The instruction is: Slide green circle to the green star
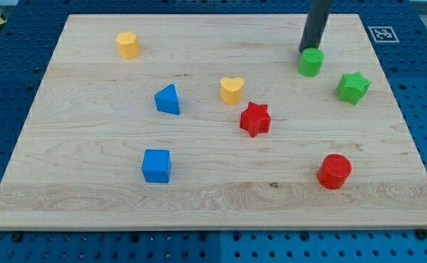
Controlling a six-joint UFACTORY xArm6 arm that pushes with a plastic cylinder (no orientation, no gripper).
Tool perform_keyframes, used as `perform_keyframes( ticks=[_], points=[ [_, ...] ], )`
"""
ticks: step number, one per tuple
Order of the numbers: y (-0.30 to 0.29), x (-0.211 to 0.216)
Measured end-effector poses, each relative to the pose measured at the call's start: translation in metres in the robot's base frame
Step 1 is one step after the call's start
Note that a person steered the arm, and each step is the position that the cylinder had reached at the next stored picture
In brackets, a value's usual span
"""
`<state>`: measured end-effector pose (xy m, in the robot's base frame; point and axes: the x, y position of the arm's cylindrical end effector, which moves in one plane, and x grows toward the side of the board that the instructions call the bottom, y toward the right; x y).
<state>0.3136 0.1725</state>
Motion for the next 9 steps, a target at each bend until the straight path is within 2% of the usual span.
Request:
perform_keyframes(
  ticks=[2, 3, 4, 6, 8, 9],
  points=[
    [-0.008, 0.024],
    [-0.037, 0.040],
    [-0.042, 0.067],
    [0.009, 0.076],
    [-0.006, 0.080],
    [-0.037, 0.094]
  ],
)
